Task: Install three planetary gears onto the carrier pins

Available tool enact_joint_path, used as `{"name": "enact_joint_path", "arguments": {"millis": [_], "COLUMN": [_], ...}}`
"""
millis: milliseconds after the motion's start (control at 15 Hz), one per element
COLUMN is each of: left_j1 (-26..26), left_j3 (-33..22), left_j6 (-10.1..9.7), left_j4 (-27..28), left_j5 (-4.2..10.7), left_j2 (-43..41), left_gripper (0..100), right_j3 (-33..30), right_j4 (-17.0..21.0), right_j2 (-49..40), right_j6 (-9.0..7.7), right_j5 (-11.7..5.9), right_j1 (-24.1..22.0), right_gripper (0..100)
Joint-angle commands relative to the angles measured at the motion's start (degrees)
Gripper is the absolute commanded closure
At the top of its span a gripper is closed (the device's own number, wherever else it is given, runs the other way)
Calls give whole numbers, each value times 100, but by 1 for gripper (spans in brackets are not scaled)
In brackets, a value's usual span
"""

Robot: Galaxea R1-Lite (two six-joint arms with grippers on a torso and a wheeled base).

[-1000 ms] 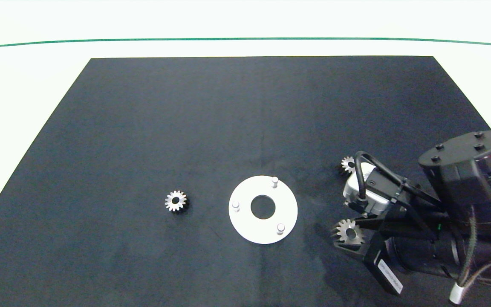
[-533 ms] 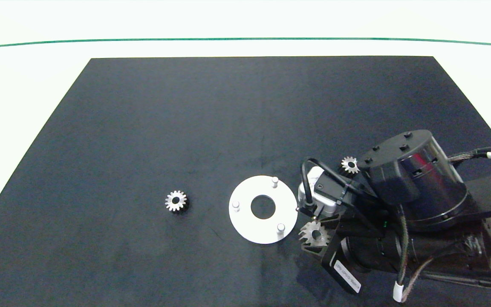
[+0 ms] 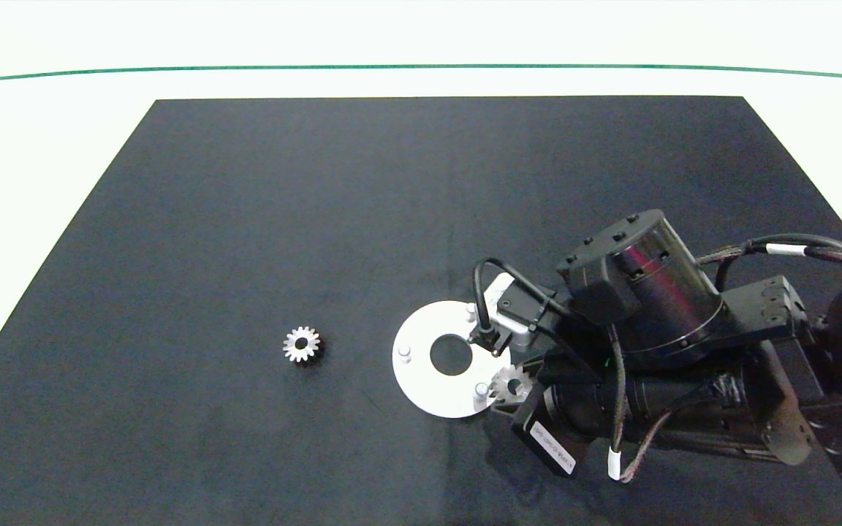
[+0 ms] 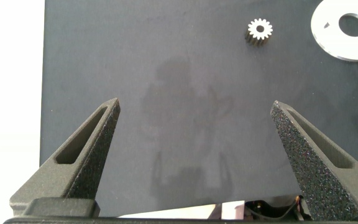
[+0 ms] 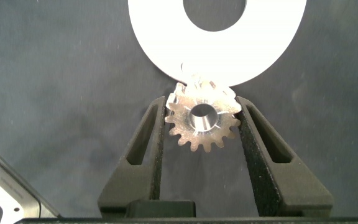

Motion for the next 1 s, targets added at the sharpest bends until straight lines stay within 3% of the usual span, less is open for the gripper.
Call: {"name": "enact_joint_path", "arguments": {"millis": [67, 533, 733, 1000], "left_j1": [2, -6, -6, 2], "left_j3": [-9, -9, -9, -35], "left_j6": [4, 4, 4, 4], "left_j4": [6, -38, -161, -187], "left_j5": [0, -9, 0, 0], "left_j2": [44, 97, 115, 106], "left_gripper": [0, 0, 0, 0], "right_j3": [-228, -422, -474, -527], "right_j4": [10, 10, 106, 124], "right_j2": [203, 511, 502, 511], "right_j6": [-16, -25, -139, -139], "right_j5": [-1, -19, -107, -115], "right_j1": [4, 30, 65, 65], "right_gripper": [93, 93, 93, 93]}}
